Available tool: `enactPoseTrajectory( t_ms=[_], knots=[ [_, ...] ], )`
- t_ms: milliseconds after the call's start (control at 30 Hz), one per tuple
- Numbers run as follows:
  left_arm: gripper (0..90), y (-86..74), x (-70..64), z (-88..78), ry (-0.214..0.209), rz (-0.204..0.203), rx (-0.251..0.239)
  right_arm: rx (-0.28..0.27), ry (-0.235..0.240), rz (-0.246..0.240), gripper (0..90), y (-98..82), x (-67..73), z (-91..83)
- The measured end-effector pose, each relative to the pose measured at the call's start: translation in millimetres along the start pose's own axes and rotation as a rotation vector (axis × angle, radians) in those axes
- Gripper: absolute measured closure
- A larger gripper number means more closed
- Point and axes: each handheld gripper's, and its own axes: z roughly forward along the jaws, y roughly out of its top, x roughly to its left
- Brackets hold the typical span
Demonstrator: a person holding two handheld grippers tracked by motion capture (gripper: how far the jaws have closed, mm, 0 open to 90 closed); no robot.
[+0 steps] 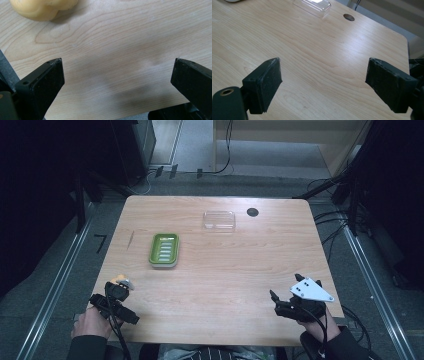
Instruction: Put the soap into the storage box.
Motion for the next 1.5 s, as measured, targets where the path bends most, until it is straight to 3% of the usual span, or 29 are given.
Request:
enactPoseTrajectory(
  t_ms=[433,533,633,767,900,1267,1500],
  knots=[
    [0.0,6.3,-5.1,-3.0,-0.012,0.009,-0.024,0.002,0.004,0.000,13.7,-0.7,-1.4,1.2],
    [0.0,10.7,-5.3,-4.4,-0.019,-0.002,-0.053,0.001,0.004,0.001,13.7,-0.6,-1.5,1.6],
    [0.0,12.9,-3.4,-4.3,-0.021,-0.008,-0.052,0.006,0.005,-0.005,13.7,0.0,-0.8,2.7],
    [0.0,16.9,2.1,-2.5,-0.035,-0.032,-0.072,0.008,0.002,-0.004,13.7,0.3,-0.3,1.2],
    [0.0,17.1,15.4,-4.2,0.002,-0.088,-0.099,0.008,0.003,-0.006,13.7,0.6,0.1,1.2],
    [0.0,25.0,36.7,1.5,0.001,-0.169,-0.110,0.010,0.006,-0.001,13.7,0.0,-0.6,1.5],
    [8.6,29.9,48.6,6.7,-0.013,-0.207,-0.117,0.011,0.003,-0.010,13.7,0.3,0.1,1.2]
  ],
)
